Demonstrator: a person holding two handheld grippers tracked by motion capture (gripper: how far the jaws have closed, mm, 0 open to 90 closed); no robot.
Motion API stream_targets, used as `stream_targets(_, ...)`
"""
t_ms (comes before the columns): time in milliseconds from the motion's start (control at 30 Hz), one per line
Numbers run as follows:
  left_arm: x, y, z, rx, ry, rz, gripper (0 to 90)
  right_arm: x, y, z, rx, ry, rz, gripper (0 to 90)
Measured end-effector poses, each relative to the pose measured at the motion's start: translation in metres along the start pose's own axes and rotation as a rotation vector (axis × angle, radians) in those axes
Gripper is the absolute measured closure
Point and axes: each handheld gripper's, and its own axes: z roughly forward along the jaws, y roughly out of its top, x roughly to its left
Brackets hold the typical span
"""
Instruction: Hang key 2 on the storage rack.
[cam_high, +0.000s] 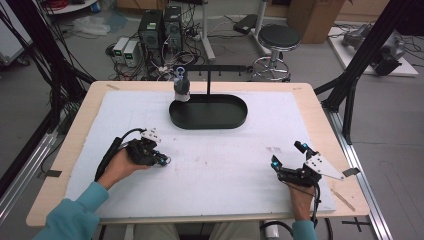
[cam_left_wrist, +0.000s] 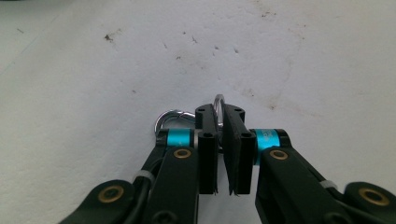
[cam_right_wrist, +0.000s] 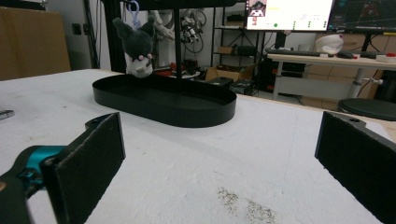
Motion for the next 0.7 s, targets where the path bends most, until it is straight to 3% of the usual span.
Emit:
stream_targets(100,-0.0003,0.0004,-0.0007,-0.004,-0.018,0.011,87.2,0.0001,0.0000,0.0000,0.000,-0.001,0.000,0.7)
stream_targets(367,-0.0022,0.0007,-0.0013,-0.003,-0.003,0.042,88.0,-0.0001,0.0001,0.0000,0.001,0.001,-0.001,0.7)
stream_targets(700,0.0005,0.0007,-0.0081,-0.093,-0.024,0.022,88.1,-0.0003,0.0004,0.0008,0.001,-0.001,-0.005,0.7)
